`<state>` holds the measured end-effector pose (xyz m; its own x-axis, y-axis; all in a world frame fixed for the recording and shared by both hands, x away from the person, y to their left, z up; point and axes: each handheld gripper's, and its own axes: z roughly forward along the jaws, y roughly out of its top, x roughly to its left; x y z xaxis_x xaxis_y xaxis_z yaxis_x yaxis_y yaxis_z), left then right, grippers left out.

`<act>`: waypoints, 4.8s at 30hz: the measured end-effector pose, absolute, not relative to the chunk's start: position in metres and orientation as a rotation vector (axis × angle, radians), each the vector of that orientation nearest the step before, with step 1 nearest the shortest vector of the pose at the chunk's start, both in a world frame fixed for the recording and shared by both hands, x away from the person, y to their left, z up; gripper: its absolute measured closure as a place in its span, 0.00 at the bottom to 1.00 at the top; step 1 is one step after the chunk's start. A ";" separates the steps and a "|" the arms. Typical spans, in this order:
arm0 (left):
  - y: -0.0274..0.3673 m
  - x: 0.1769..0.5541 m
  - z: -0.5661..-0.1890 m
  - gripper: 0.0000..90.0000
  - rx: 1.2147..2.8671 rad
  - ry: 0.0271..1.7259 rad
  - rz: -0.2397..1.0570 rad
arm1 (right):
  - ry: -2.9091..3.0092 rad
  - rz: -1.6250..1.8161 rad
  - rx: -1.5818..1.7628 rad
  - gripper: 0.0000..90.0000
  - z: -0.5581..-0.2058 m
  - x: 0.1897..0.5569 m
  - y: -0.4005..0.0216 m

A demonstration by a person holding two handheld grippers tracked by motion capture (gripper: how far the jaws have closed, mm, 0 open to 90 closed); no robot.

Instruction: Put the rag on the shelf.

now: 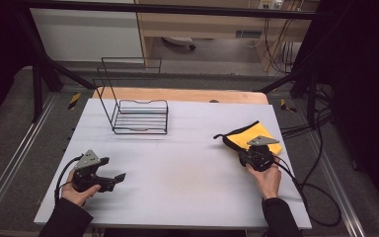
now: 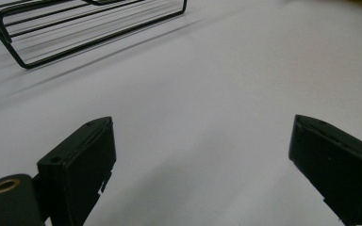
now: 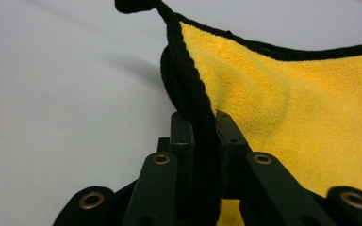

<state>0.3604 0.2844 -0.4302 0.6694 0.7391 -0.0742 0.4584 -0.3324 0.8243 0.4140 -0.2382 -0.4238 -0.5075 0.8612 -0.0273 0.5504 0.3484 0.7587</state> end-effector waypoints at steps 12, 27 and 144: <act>0.285 0.361 -0.430 0.09 1.989 0.936 0.397 | 2.336 1.099 1.115 0.89 -0.420 0.395 -0.185; 0.286 0.361 -0.429 0.09 1.982 0.952 0.396 | 2.537 1.220 0.916 0.89 -0.428 0.367 -0.100; 0.186 0.355 -0.417 0.20 2.080 0.971 0.305 | 2.406 1.287 1.194 0.36 -0.426 0.348 -0.137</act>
